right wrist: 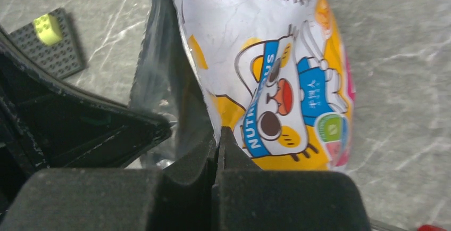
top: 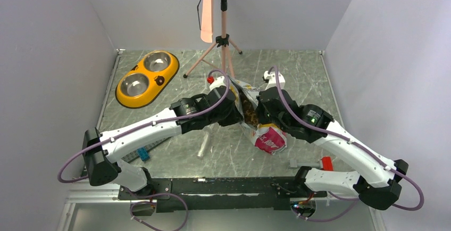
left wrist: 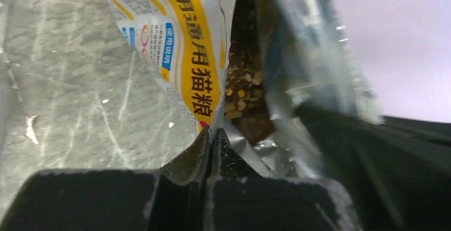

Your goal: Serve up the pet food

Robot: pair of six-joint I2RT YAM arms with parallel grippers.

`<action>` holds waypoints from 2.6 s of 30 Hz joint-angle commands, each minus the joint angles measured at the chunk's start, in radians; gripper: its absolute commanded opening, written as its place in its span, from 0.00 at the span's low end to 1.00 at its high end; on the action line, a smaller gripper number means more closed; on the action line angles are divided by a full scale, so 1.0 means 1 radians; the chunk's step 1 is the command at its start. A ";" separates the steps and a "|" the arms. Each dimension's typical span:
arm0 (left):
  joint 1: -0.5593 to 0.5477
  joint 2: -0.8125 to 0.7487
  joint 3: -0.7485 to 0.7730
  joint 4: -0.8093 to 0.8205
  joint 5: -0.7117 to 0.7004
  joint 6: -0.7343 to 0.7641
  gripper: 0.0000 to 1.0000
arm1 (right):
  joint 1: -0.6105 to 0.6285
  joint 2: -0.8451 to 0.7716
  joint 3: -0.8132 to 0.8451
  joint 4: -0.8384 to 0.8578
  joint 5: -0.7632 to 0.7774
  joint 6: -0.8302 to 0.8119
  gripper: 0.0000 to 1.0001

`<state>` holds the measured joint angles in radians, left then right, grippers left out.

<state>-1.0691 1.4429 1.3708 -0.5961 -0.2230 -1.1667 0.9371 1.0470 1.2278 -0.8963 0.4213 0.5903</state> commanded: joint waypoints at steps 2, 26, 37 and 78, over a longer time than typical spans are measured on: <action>0.023 -0.020 0.067 -0.240 -0.113 0.132 0.00 | 0.011 0.020 0.137 -0.241 0.234 -0.058 0.00; 0.012 -0.168 0.002 -0.055 0.004 0.204 0.00 | -0.018 0.375 0.423 -0.326 0.075 -0.056 0.65; 0.006 -0.205 -0.045 0.000 0.025 0.220 0.00 | -0.130 0.241 0.153 -0.057 -0.107 -0.051 0.00; 0.045 0.002 0.047 -0.028 0.077 0.264 0.00 | -0.378 0.126 0.303 -0.072 -0.185 -0.345 0.00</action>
<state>-1.0584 1.5799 1.5311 -0.6174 -0.1097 -0.8719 0.5255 1.2484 1.5818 -1.2293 0.3916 0.3069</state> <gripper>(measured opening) 0.022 0.009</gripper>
